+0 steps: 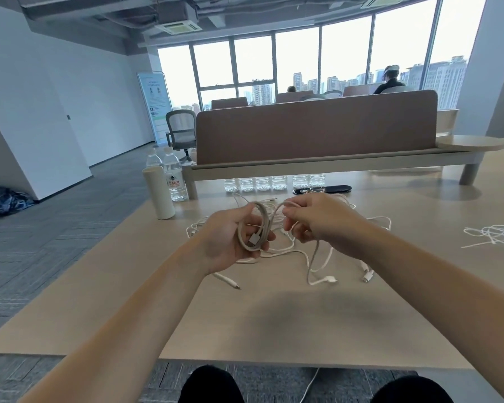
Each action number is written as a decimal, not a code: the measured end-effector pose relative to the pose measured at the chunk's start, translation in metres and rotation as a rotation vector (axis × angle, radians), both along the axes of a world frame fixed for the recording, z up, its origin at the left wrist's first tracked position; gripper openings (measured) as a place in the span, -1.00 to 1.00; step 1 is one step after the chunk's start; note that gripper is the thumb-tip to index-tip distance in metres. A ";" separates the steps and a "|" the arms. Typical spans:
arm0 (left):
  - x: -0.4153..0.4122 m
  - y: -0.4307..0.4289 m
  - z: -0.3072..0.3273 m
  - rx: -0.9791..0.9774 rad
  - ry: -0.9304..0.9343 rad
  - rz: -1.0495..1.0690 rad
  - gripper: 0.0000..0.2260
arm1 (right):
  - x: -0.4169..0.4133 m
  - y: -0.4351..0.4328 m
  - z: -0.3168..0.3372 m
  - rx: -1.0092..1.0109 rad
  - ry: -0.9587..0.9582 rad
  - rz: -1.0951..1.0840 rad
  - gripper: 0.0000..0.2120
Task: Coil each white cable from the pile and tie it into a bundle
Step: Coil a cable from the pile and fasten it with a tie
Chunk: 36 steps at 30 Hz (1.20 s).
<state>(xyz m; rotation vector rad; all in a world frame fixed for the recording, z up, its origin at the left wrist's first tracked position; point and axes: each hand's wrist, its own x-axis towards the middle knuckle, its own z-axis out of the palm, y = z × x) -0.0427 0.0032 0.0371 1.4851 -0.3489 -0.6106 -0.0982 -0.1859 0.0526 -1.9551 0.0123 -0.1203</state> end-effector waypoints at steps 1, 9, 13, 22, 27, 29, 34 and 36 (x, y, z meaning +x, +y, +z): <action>0.002 0.003 0.001 -0.031 0.022 0.019 -0.57 | -0.003 -0.003 -0.001 0.047 0.025 0.041 -0.87; 0.008 0.014 0.001 -0.067 0.052 0.041 -0.53 | -0.016 -0.023 -0.011 0.257 0.044 -0.060 -0.96; 0.005 0.004 -0.003 -0.066 0.055 0.041 -0.53 | -0.010 -0.019 -0.009 0.268 -0.069 -0.183 -0.90; -0.007 -0.019 -0.007 0.034 -0.014 0.076 -0.57 | 0.004 0.015 -0.015 0.224 -0.166 -0.240 -0.87; -0.010 -0.020 -0.007 0.017 -0.029 0.020 -0.60 | 0.006 0.026 -0.015 0.131 -0.211 -0.229 -0.88; -0.010 -0.019 -0.007 -0.006 -0.025 0.006 -0.59 | 0.006 0.029 -0.015 0.112 -0.210 -0.182 -0.91; -0.007 -0.019 -0.009 -0.032 0.019 0.045 -0.56 | 0.001 0.034 -0.019 -0.142 -0.225 -0.086 -0.72; -0.009 -0.021 -0.008 -0.048 0.037 0.060 -0.52 | -0.002 0.035 -0.020 -0.179 -0.249 -0.067 -0.81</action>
